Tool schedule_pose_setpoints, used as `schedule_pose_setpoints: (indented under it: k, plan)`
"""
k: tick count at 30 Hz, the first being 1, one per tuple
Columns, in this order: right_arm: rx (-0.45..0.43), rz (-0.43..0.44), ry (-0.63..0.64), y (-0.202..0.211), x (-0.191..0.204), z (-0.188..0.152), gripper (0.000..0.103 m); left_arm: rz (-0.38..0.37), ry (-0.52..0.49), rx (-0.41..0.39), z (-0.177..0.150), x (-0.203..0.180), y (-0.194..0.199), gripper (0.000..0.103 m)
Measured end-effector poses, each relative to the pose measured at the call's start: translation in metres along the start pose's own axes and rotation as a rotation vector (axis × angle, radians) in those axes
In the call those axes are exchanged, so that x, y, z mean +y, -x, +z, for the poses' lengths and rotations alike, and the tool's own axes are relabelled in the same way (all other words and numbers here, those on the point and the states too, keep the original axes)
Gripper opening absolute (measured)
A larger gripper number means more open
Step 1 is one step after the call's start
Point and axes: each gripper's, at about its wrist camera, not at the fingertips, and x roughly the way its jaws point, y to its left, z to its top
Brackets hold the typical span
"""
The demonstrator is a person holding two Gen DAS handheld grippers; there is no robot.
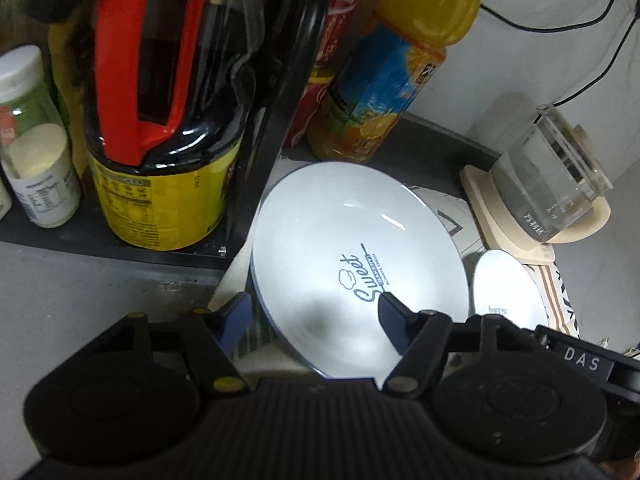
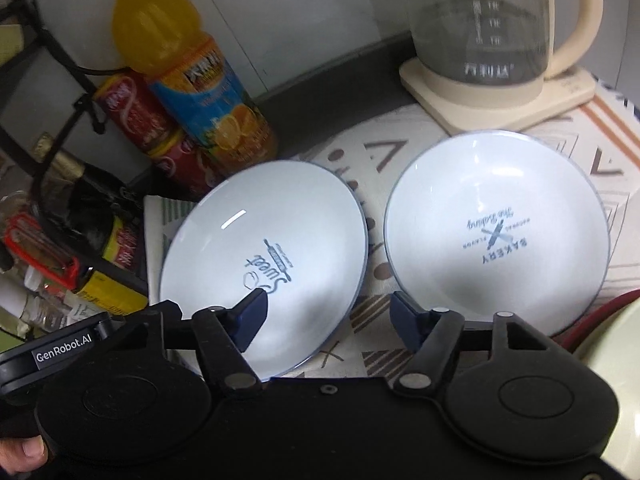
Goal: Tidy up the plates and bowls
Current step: 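Close both tools on the rim of the 'Sweet' plate, then lift the 'Sweet' plate with both tools over the flower-pattern plate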
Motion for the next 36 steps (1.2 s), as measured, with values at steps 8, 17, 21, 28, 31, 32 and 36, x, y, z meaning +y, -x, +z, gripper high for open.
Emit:
schedule_pose_setpoints:
  k: [8,17,21,28,31,32,36]
  plan:
    - [0.052,-0.024,0.008,-0.029,0.009,0.0,0.05,-0.004,0.026,0.035,0.002,0.012,-0.021,0.05]
    - [0.071,-0.036,-0.039,-0.052,0.006,-0.001,0.027,0.001,0.025,0.065,0.003,0.024,-0.036,0.029]
    - [0.059,-0.029,-0.053,-0.054,0.003,-0.007,0.024,0.001,0.029,0.074,0.002,0.029,-0.039,0.024]
    - [0.004,-0.014,-0.083,-0.048,-0.005,-0.006,0.012,0.043,-0.05,0.089,-0.003,0.02,-0.036,0.017]
    - [-0.067,-0.012,-0.049,-0.033,-0.001,-0.003,0.011,0.0,-0.046,0.068,-0.002,0.021,-0.028,0.016]
    - [-0.071,-0.014,-0.045,-0.03,0.0,0.0,0.011,-0.004,-0.032,0.071,-0.002,0.021,-0.027,0.016]
    - [-0.09,-0.022,-0.02,-0.023,0.005,0.0,0.011,0.004,-0.024,0.066,-0.004,0.018,-0.019,0.016]
